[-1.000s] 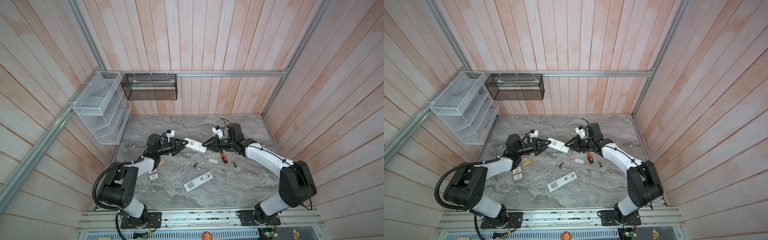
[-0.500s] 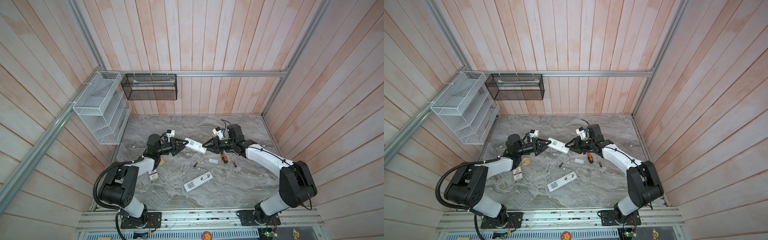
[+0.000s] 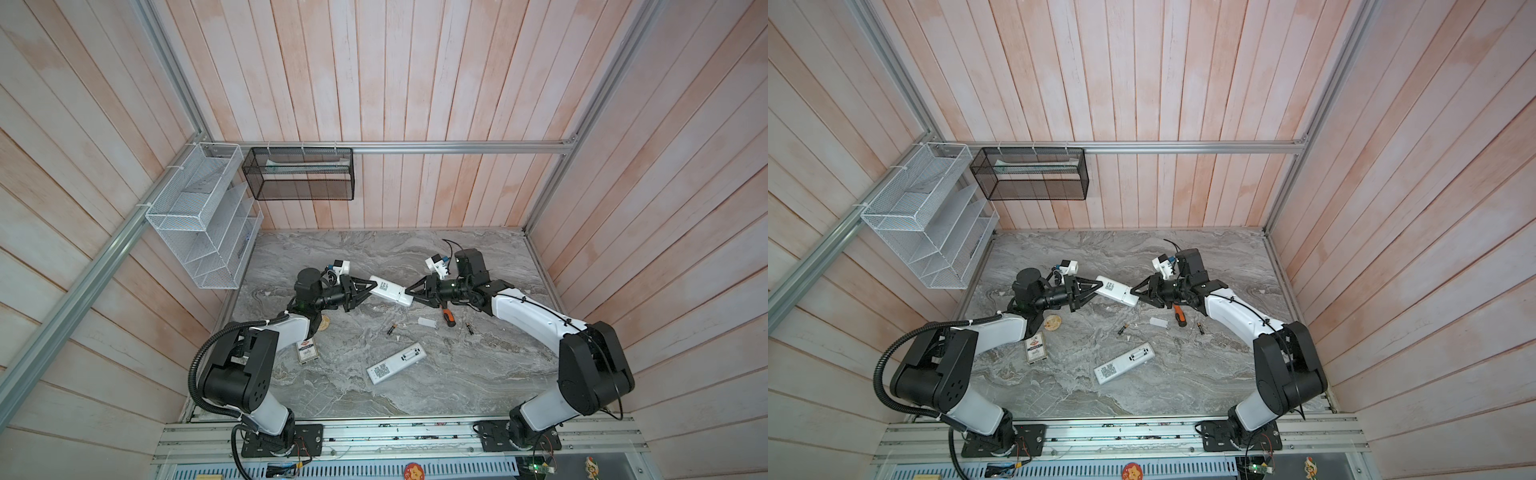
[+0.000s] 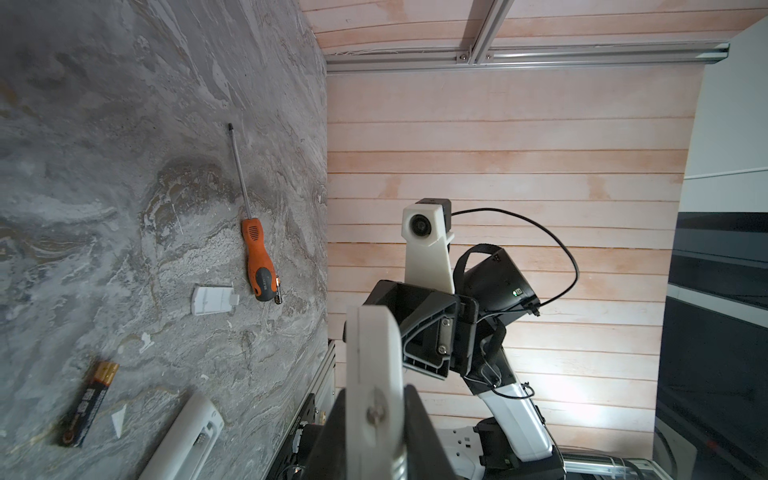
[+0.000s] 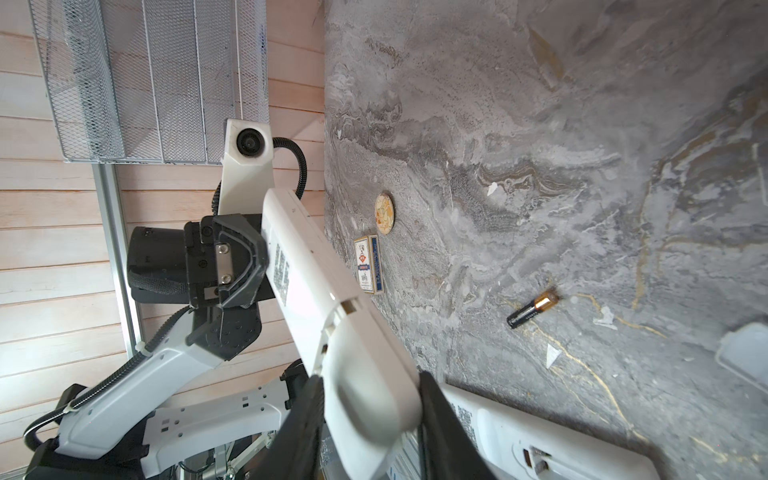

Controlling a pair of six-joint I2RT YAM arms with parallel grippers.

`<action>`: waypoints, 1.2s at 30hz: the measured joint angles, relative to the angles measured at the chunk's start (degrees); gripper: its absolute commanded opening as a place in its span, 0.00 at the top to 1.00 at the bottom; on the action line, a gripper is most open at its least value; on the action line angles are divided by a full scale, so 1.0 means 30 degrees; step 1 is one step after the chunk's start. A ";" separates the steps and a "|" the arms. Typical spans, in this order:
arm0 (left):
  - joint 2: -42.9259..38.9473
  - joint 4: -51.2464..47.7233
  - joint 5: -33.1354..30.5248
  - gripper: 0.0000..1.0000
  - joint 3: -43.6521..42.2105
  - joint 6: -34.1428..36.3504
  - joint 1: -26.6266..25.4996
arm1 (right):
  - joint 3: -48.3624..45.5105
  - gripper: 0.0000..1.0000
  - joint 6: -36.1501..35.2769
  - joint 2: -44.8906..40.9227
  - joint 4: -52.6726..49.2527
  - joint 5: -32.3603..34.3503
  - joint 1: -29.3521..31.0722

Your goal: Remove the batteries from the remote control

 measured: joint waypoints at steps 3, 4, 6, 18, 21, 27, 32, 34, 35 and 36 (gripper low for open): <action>0.0007 -0.0889 -0.0015 0.79 0.0495 0.0663 0.0000 | 0.0000 0.64 -0.0168 0.0000 -0.0066 -0.0080 -0.0168; 0.0007 -0.1107 -0.0029 0.79 0.0634 0.0838 0.0000 | 0.0000 0.64 -0.0197 0.0000 -0.0066 -0.0131 -0.0219; 0.0007 -0.1268 -0.0058 0.79 0.0758 0.0991 0.0000 | 0.0000 0.64 -0.0197 0.0000 -0.0066 -0.0168 -0.0277; 0.0692 -0.1260 -0.0219 0.79 0.0765 0.1013 -0.0160 | 0.0000 0.69 -0.0197 0.0000 -0.0022 -0.0568 -0.0401; 0.0692 -0.1253 -0.0284 0.79 0.0765 0.1005 -0.0168 | 0.0000 0.70 -0.0189 0.0000 0.0044 -0.0699 -0.0401; 0.0721 -0.1042 -0.0357 0.79 0.0772 0.0918 -0.0204 | -0.0102 0.73 -0.0073 0.0000 0.0488 -0.0860 -0.0408; 0.0736 -0.0765 -0.0372 0.79 0.0772 0.0772 -0.0335 | -0.0328 0.83 0.0299 0.0000 0.0911 -0.0984 -0.0423; 0.0743 -0.0750 -0.0408 0.79 0.0772 0.0772 -0.0342 | -0.0342 0.87 0.0415 0.0000 0.1042 -0.1013 -0.0444; 0.0743 -0.0758 -0.0452 0.79 0.0772 0.0765 -0.0342 | -0.0335 0.88 0.0401 0.0000 0.1129 -0.1115 -0.0466; 0.0765 -0.0765 -0.0452 0.79 0.0765 0.0758 -0.0342 | -0.0335 0.88 0.0408 0.0000 0.1253 -0.1217 -0.0474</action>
